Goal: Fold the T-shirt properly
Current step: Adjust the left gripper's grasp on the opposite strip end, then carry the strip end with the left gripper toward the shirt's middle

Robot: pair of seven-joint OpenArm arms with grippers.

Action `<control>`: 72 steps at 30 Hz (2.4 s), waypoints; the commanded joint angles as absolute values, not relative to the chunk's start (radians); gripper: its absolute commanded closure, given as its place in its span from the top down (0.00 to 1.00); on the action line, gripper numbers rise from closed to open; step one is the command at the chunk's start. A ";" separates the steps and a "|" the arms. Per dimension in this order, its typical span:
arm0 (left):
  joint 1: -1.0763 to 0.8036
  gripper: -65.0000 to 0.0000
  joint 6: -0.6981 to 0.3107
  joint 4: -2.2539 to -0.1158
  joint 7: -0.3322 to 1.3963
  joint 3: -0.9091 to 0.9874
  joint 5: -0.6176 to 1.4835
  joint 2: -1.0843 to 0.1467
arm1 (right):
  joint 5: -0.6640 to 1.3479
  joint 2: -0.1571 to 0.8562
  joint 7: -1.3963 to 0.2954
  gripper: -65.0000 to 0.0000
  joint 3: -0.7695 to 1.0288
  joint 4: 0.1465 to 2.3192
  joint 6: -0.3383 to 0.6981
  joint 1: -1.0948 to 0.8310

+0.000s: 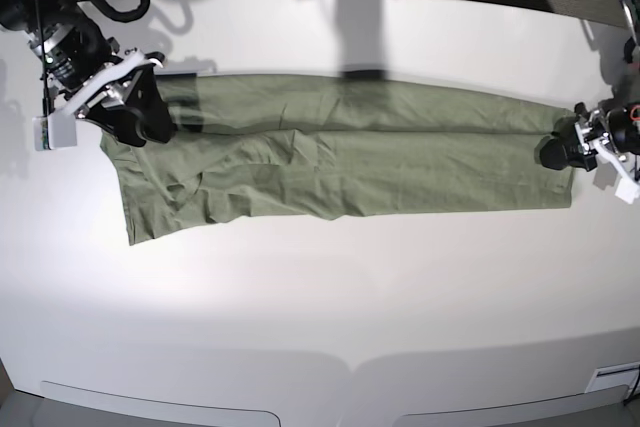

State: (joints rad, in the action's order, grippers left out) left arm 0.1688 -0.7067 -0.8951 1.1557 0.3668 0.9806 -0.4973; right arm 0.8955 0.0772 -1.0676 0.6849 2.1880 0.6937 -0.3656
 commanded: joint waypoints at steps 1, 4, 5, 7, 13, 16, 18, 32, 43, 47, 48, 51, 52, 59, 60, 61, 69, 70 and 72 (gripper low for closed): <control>0.171 0.69 -0.698 -0.900 1.181 0.366 0.963 -0.508 | 0.923 0.083 -1.045 0.35 0.687 2.207 0.698 -0.363; 0.171 0.69 -0.698 -0.900 1.179 0.366 0.962 -0.508 | 0.923 0.083 -1.045 0.35 0.687 2.207 0.698 -0.363; 0.171 0.69 -0.698 -0.900 1.179 0.366 0.963 -0.511 | 0.923 0.083 -1.044 0.35 0.687 2.207 0.698 -0.363; 0.171 0.69 -0.698 -0.900 1.182 0.366 0.963 -0.514 | 0.923 0.083 -1.045 0.35 0.687 2.207 0.698 -0.363; 0.167 0.69 -0.698 -0.900 1.182 0.366 1.025 -0.513 | 0.924 0.083 -1.044 0.35 0.687 2.207 0.698 -0.363; 0.167 0.51 -0.698 -0.900 1.183 0.366 1.057 -0.513 | 0.924 0.083 -1.044 0.35 0.687 2.207 0.698 -0.363; 0.166 0.30 -0.698 -0.900 1.183 0.366 1.057 -0.513 | 0.923 0.083 -1.045 0.35 0.687 2.207 0.698 -0.363; 0.167 0.11 -0.698 -0.900 1.177 0.366 1.126 -0.513 | 0.924 0.083 -1.045 0.35 0.687 2.207 0.698 -0.363; 0.167 0.37 -0.698 -0.900 1.120 0.366 1.126 -0.513 | 0.924 0.083 -1.048 0.35 0.687 2.207 0.698 -0.363; 0.167 0.37 -0.698 -0.900 1.021 0.366 1.028 -0.510 | 0.923 0.083 -1.048 0.35 0.687 2.207 0.698 -0.363; 0.167 0.37 -0.698 -0.900 0.978 0.366 0.986 -0.509 | 0.924 0.083 -1.048 0.35 0.687 2.207 0.698 -0.363; 0.167 0.37 -0.698 -0.900 0.946 0.366 0.946 -0.507 | 0.923 0.083 -1.048 0.35 0.687 2.207 0.698 -0.363; 0.167 0.37 -0.698 -0.900 0.954 0.366 0.947 -0.507 | 0.923 0.083 -1.049 0.35 0.687 2.207 0.698 -0.363; 0.167 0.24 -0.698 -0.900 0.992 0.366 0.987 -0.507 | 0.921 0.083 -1.048 0.35 0.687 2.207 0.698 -0.363; 0.167 0.16 -0.698 -0.900 1.006 0.366 1.013 -0.507 | 0.921 0.083 -1.048 0.35 0.687 2.207 0.698 -0.363; 0.167 0.07 -0.698 -0.900 1.021 0.366 1.039 -0.507 | 0.921 0.083 -1.048 0.35 0.687 2.207 0.698 -0.363; 0.168 0.00 -0.698 -0.916 1.116 0.366 1.135 -0.483 | 0.920 0.083 -1.048 0.35 0.687 2.207 0.698 -0.363; 0.168 0.00 -0.698 -0.925 1.122 0.366 1.135 -0.474 | 0.921 0.083 -1.048 0.35 0.687 2.207 0.698 -0.363; 0.169 0.00 -0.698 -0.952 1.131 0.366 1.135 -0.449 | 0.921 0.083 -1.048 0.35 0.687 2.207 0.698 -0.363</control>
State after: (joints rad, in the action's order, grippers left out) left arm 0.1497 -0.6888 -0.9344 1.1336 0.3611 1.1042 -0.4297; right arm 0.8932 0.0769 -1.0683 0.6849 2.1880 0.6937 -0.3660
